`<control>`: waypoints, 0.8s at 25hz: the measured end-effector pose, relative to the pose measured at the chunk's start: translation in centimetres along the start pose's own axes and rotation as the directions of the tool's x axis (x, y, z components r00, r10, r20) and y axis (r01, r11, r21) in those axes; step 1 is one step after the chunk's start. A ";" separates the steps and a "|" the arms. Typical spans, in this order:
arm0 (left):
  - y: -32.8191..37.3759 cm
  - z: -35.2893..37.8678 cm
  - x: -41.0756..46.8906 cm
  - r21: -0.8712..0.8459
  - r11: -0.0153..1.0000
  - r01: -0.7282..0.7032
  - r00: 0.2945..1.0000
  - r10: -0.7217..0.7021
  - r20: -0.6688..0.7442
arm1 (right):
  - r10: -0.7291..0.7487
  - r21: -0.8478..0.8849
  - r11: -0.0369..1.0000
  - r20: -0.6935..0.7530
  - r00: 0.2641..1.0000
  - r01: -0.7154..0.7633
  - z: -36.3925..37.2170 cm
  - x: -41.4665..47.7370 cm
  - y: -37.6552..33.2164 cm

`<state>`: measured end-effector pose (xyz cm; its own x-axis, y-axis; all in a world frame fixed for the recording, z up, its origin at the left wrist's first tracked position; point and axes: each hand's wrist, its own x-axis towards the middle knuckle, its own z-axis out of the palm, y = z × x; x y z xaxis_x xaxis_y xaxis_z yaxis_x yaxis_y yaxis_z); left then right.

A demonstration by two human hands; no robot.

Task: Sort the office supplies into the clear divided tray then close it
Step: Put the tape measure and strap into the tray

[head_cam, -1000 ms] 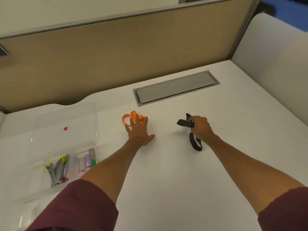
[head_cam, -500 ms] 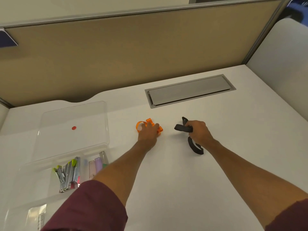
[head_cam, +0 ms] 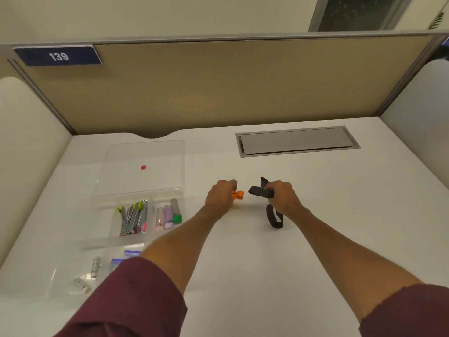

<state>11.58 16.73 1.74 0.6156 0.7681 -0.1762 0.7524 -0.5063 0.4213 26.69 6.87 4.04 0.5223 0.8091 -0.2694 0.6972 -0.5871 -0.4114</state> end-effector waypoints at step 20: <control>-18.1 -13.4 -13.6 -0.127 0.956 0.263 0.917 -0.289 -0.276 | -0.367 0.089 0.927 -0.002 0.930 0.366 4.5 -5.1 -23.8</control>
<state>-13.56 20.70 8.48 0.2818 0.9587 -0.0375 0.8519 -0.2321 0.4695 5.24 16.90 11.30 0.2308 0.9680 -0.0983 0.7935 -0.2457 -0.5567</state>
